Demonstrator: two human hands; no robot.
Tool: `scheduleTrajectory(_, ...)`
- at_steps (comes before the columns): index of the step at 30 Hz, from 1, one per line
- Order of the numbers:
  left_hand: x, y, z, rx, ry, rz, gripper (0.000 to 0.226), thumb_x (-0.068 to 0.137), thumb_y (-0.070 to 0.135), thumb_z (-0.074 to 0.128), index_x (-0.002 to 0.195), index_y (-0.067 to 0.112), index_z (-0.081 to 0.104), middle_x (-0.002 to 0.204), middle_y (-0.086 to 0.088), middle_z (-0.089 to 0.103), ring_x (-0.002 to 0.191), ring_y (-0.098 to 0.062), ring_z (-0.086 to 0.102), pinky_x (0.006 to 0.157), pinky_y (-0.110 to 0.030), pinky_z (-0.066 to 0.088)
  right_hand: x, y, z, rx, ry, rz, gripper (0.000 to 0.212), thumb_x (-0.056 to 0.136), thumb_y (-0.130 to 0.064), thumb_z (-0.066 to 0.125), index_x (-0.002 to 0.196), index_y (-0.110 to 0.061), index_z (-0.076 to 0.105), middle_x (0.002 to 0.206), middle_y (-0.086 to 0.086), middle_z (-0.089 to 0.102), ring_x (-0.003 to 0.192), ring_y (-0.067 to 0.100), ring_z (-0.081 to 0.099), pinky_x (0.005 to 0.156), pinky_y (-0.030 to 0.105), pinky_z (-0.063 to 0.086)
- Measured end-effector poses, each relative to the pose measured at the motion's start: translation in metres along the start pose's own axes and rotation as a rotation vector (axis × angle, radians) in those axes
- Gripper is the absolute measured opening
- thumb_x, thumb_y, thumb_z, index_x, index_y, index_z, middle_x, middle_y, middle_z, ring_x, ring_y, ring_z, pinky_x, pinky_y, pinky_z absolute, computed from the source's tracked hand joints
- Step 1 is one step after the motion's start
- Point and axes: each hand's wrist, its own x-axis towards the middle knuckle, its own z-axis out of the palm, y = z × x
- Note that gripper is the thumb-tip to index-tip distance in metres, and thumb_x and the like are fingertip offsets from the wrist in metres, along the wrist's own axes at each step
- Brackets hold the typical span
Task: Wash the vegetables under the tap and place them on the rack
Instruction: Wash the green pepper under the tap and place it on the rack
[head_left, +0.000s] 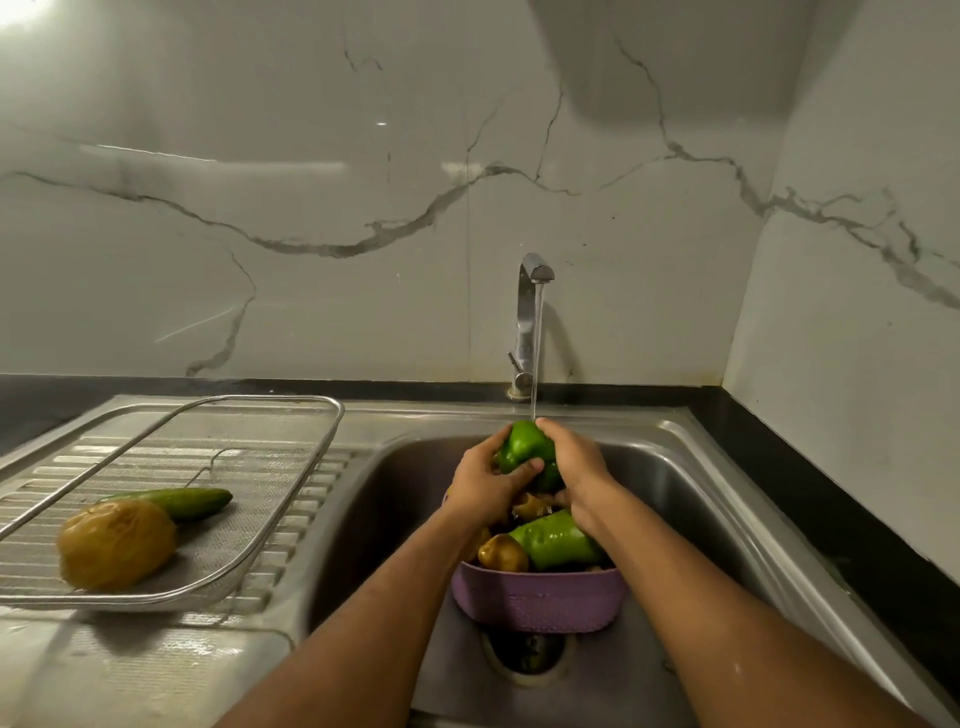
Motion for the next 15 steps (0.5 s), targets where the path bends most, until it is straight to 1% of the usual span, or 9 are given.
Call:
scheduleTrajectory(2,0.0011,-0.0004,-0.0005,-0.056,0.068,-0.034,0.055,0.096,0.022,0.070,0.148,0.018,0.051,0.113,0.000,0.070,0.091,-0.011,0.073,0.071,-0.023,0.061,0.0006,0.0018,0.0025,0.056,-0.095,0.042,0.037,0.097,-0.048,0.062,0.121,-0.019,0.063,0.119,0.014,0.066,0.107,0.030,0.067,0.084,0.044,0.062)
scheduleTrajectory(4,0.0022,-0.0026,-0.0022,-0.066,0.082,-0.045,0.054,0.097,0.022,0.070,0.147,0.019,0.052,0.111,0.000,0.070,0.089,-0.010,0.072,0.067,-0.020,0.059,0.0020,0.0039,0.0048,0.073,-0.089,0.055,0.035,0.097,-0.047,0.062,0.117,-0.020,0.063,0.118,0.016,0.067,0.106,0.032,0.068,0.081,0.044,0.063)
scheduleTrajectory(6,0.0004,-0.0009,-0.0023,-0.059,0.043,-0.020,0.053,0.096,0.020,0.070,0.146,0.022,0.052,0.112,0.004,0.070,0.090,-0.006,0.072,0.067,-0.017,0.057,0.0029,0.0024,0.0045,0.057,0.010,0.049,0.030,0.098,-0.046,0.063,0.109,-0.018,0.062,0.112,0.015,0.067,0.102,0.032,0.068,0.083,0.046,0.063)
scheduleTrajectory(8,-0.0003,-0.0002,-0.0007,-0.058,0.015,0.006,0.051,0.096,0.021,0.071,0.143,0.027,0.054,0.110,0.007,0.070,0.087,-0.003,0.073,0.070,-0.018,0.058,0.0047,0.0004,0.0011,0.067,0.084,0.049,0.029,0.098,-0.044,0.064,0.109,-0.017,0.061,0.109,0.014,0.067,0.100,0.031,0.067,0.083,0.045,0.062)
scheduleTrajectory(10,0.0009,-0.0012,0.0008,-0.077,0.042,-0.005,0.047,0.096,0.023,0.071,0.140,0.025,0.057,0.109,0.005,0.072,0.089,-0.006,0.074,0.074,-0.024,0.061,0.0053,0.0006,-0.0021,0.092,0.037,0.077,0.033,0.098,-0.044,0.064,0.116,-0.016,0.063,0.112,0.015,0.068,0.101,0.032,0.068,0.079,0.043,0.062)
scheduleTrajectory(11,0.0017,-0.0025,0.0010,-0.099,0.068,-0.025,0.047,0.096,0.025,0.071,0.140,0.022,0.058,0.109,0.002,0.072,0.092,-0.011,0.074,0.075,-0.028,0.062,0.0052,0.0017,-0.0023,0.101,-0.013,0.091,0.035,0.098,-0.044,0.064,0.118,-0.015,0.065,0.114,0.016,0.069,0.102,0.032,0.069,0.079,0.043,0.063)
scheduleTrajectory(13,0.0032,-0.0039,0.0008,-0.139,0.103,-0.064,0.046,0.096,0.027,0.071,0.139,0.019,0.059,0.107,-0.002,0.074,0.089,-0.019,0.076,0.074,-0.035,0.064,0.0043,0.0032,-0.0015,0.135,-0.098,0.113,0.036,0.097,-0.041,0.063,0.119,-0.013,0.069,0.115,0.018,0.072,0.103,0.033,0.071,0.082,0.043,0.063)
scheduleTrajectory(14,0.0036,-0.0038,0.0000,-0.150,0.108,-0.068,0.044,0.097,0.027,0.070,0.139,0.018,0.059,0.105,-0.002,0.075,0.086,-0.019,0.076,0.071,-0.034,0.064,0.0047,0.0040,-0.0003,0.154,-0.115,0.116,0.037,0.096,-0.041,0.064,0.120,-0.013,0.069,0.115,0.018,0.072,0.102,0.033,0.072,0.080,0.042,0.064)
scheduleTrajectory(15,0.0034,-0.0035,-0.0006,-0.159,0.099,-0.066,0.043,0.097,0.026,0.069,0.138,0.018,0.059,0.104,-0.002,0.074,0.083,-0.016,0.076,0.067,-0.030,0.062,0.0041,0.0038,0.0005,0.163,-0.106,0.113,0.038,0.096,-0.042,0.065,0.120,-0.013,0.069,0.114,0.018,0.072,0.101,0.033,0.072,0.075,0.040,0.063)
